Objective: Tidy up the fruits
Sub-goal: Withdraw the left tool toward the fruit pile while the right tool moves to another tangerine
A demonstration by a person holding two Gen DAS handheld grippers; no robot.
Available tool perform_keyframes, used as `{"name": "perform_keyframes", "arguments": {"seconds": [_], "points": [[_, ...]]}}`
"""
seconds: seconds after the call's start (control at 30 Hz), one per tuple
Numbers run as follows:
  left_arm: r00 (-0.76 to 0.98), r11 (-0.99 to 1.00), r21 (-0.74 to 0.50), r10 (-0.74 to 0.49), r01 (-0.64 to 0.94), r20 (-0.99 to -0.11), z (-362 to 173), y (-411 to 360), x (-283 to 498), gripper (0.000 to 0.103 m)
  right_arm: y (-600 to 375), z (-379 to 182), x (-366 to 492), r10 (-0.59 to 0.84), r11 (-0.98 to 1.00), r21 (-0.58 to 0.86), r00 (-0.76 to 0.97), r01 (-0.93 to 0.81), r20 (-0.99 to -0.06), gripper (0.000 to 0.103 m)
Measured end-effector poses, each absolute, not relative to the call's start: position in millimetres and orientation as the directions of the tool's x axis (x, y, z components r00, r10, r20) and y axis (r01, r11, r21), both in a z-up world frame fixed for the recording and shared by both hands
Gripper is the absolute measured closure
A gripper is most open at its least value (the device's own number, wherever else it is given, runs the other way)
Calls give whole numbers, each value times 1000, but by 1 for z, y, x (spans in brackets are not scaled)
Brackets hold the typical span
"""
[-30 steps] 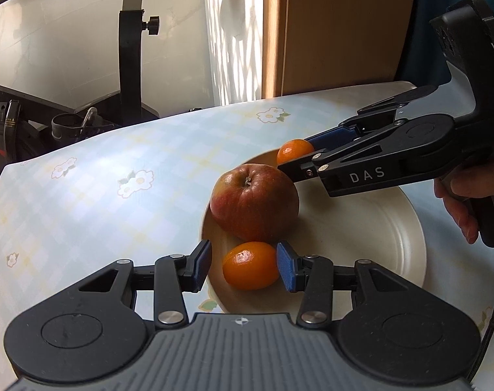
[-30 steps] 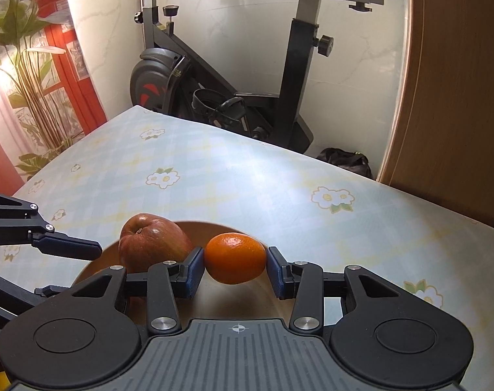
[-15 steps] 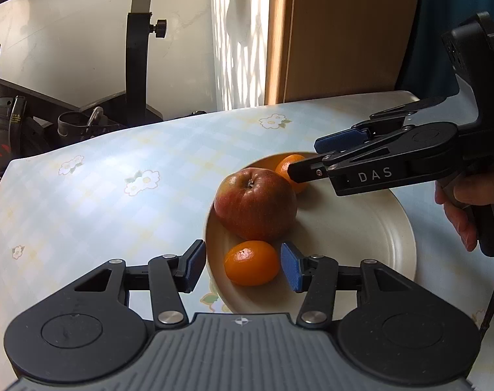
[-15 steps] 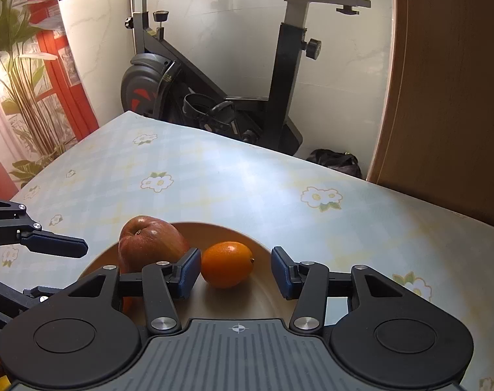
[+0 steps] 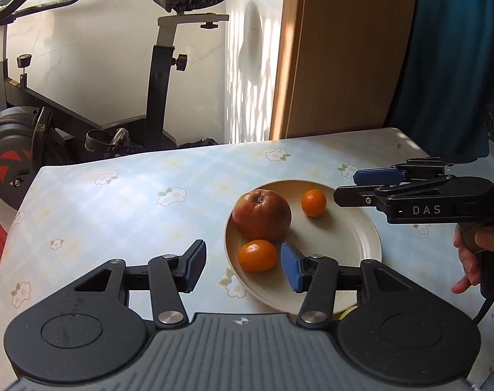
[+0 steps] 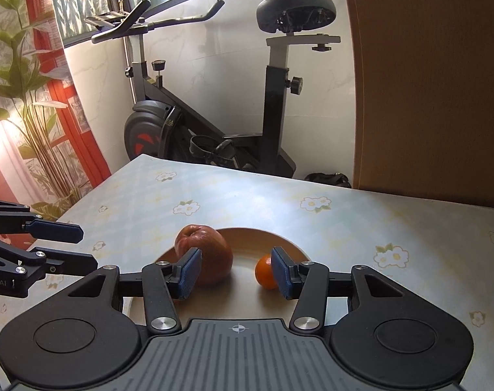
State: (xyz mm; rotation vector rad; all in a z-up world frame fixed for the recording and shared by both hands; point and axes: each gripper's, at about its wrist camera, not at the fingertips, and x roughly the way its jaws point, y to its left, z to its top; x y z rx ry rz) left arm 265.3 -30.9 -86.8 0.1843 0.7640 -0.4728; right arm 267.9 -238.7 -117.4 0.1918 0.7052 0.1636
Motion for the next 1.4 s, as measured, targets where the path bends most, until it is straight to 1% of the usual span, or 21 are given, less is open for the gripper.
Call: {"name": "perform_keyframes", "arguments": {"seconds": [0.07, 0.17, 0.23, 0.3, 0.4, 0.43, 0.47, 0.5, 0.57, 0.67, 0.77, 0.9, 0.93, 1.0, 1.03, 1.23, 1.33, 1.4], "points": [[636, 884, -4, -338, 467, -694, -82, -25, 256, 50, -231, -112, 248, 205, 971, 227, 768, -79, -607, 57], [658, 891, 21, -319, 453, -683, -78, -18, 244, 49, -227, -111, 235, 222, 966, 243, 765, -88, -605, 48], [678, 900, 37, -300, 435, -671, -75, -15, 239, 48, -223, -110, 224, 209, 969, 233, 767, -80, -607, 47], [704, 912, 42, -285, 408, -650, -72, -10, 233, 35, -219, -110, 212, 202, 972, 223, 766, -79, -610, 47], [746, 931, 47, -257, 361, -615, -67, -2, 223, 24, -212, -110, 195, 162, 983, 174, 767, -66, -620, 46], [757, 937, 51, -247, 347, -604, -66, -1, 221, 22, -206, -112, 183, 138, 989, 131, 760, -69, -635, 46], [768, 941, 56, -238, 334, -594, -65, 0, 219, 19, -205, -113, 178, 131, 990, 118, 757, -71, -641, 46], [779, 944, 61, -229, 323, -584, -63, 2, 217, 17, -205, -113, 178, 131, 990, 118, 757, -71, -641, 46], [789, 949, 61, -221, 310, -573, -61, 4, 215, 15, -206, -117, 170, 121, 991, 122, 753, -55, -647, 47], [793, 949, 56, -226, 310, -566, -59, 5, 213, 15, -211, -121, 160, 118, 987, 159, 750, -18, -650, 46], [778, 939, 43, -257, 342, -573, -61, 5, 210, 16, -216, -127, 152, 131, 982, 189, 740, -5, -659, 46], [777, 938, 75, -234, 339, -584, -70, 3, 205, 17, -218, -134, 144, 141, 981, 195, 720, -8, -680, 45], [779, 937, 82, -230, 338, -583, -71, 4, 204, 17, -218, -134, 144, 141, 981, 195, 720, -8, -680, 45], [777, 936, 86, -229, 342, -586, -72, 5, 201, 18, -219, -134, 141, 142, 978, 206, 719, 2, -680, 40], [774, 935, 87, -230, 345, -590, -73, 5, 201, 18, -220, -135, 139, 145, 976, 217, 718, 8, -681, 40], [749, 920, 90, -250, 381, -614, -78, 8, 194, 23, -218, -140, 128, 166, 971, 239, 701, 6, -694, 41], [743, 919, 95, -245, 382, -623, -82, 10, 193, 26, -216, -141, 122, 156, 975, 223, 693, 7, -704, 44], [740, 922, 87, -243, 377, -628, -83, 12, 193, 28, -215, -141, 118, 151, 977, 212, 685, 5, -713, 47]]}}
